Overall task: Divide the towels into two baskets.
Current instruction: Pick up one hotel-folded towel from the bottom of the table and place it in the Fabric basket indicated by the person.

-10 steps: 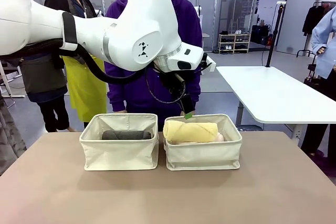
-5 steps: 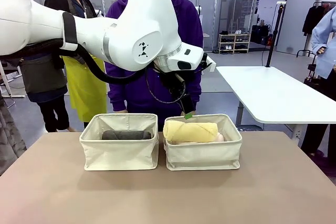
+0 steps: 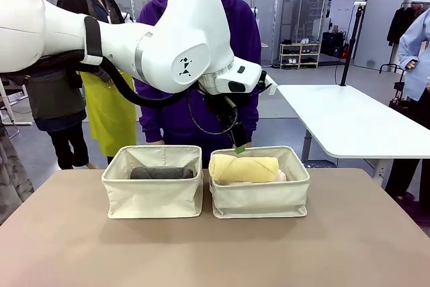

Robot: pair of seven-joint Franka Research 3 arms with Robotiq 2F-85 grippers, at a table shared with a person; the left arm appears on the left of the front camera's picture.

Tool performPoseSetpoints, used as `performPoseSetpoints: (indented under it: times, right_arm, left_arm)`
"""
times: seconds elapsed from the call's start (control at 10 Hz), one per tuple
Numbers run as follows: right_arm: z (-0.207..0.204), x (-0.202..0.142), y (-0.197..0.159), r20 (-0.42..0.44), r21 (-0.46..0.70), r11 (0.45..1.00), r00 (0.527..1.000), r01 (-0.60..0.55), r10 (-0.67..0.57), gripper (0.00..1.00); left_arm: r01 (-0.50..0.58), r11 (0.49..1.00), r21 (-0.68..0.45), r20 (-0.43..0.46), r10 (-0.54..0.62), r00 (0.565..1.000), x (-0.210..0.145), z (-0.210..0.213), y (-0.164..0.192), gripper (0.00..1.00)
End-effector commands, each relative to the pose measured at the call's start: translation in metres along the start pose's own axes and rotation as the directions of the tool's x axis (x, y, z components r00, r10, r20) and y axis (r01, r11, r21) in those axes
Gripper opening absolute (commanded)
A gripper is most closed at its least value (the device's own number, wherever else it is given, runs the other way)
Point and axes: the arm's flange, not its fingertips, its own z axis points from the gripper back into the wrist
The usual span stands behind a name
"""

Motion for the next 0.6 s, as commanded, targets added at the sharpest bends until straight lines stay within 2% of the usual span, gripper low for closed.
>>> performPoseSetpoints:
  times: [0.0,0.2,0.5]
  right_arm:
    - [-0.004,-0.003,0.003,0.014,0.007,1.0,1.0,-0.015,0.015,1.0]
    - [-0.004,-0.003,0.003,0.014,0.007,1.0,1.0,-0.015,0.015,1.0]
    - [-0.004,-0.003,0.003,0.014,0.007,1.0,1.0,-0.015,0.015,1.0]
  left_arm:
    - [-0.119,0.986,-0.113,0.008,0.12,0.993,-0.017,0.012,0.005,1.0]
    - [-0.291,0.928,-0.232,-0.029,0.293,0.956,-0.061,0.03,0.011,1.0]
    - [-0.425,0.813,-0.397,-0.028,0.453,0.891,-0.146,0.064,0.009,1.0]
